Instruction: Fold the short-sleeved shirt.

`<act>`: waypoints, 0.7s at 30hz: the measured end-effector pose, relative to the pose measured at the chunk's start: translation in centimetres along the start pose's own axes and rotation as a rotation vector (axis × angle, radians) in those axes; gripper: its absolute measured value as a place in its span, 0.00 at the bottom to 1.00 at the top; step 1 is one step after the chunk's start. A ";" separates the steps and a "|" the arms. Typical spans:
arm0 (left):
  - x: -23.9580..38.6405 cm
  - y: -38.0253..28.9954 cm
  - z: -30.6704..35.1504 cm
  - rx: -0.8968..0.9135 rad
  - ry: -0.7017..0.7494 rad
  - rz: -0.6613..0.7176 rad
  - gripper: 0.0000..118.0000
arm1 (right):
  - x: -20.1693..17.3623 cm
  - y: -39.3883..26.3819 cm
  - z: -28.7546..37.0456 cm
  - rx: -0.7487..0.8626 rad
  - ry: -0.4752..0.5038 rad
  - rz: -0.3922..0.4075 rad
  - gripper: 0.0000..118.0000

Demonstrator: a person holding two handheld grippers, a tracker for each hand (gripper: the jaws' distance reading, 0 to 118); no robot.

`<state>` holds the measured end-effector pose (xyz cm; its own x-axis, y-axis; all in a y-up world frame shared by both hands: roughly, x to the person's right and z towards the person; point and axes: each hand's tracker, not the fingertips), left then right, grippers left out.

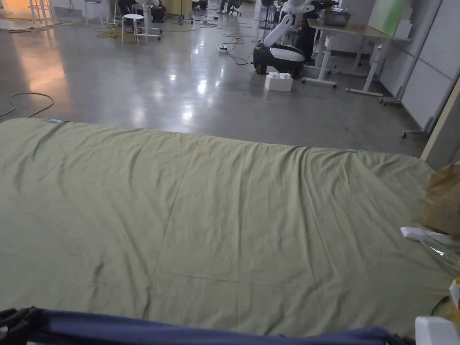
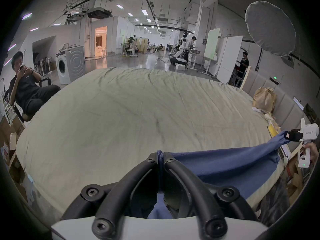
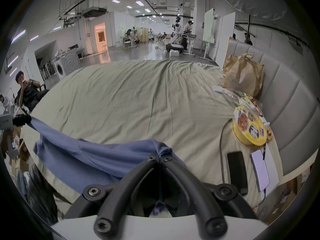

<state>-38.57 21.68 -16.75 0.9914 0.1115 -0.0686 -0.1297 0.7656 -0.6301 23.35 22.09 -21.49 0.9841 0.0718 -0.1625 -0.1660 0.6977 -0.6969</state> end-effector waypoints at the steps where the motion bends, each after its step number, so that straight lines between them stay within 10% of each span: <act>1: 0.0 -0.7 0.3 -0.010 0.006 -0.002 0.04 | -0.1 -0.8 0.2 -0.021 -0.001 0.006 0.01; 18: 0.5 -9.0 -2.5 -0.222 0.047 -0.037 0.04 | -1.2 -8.9 -4.1 -0.185 -0.043 0.005 0.02; 21: 0.4 -8.6 -2.2 -0.199 0.052 -0.006 0.11 | -1.6 -8.2 -3.1 -0.175 -0.088 0.030 0.31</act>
<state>-37.02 13.75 -13.07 0.9923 0.0704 -0.1016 -0.1232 0.6252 -0.7707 22.98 14.03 -17.65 0.9791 0.1580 -0.1284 -0.1959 0.5601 -0.8049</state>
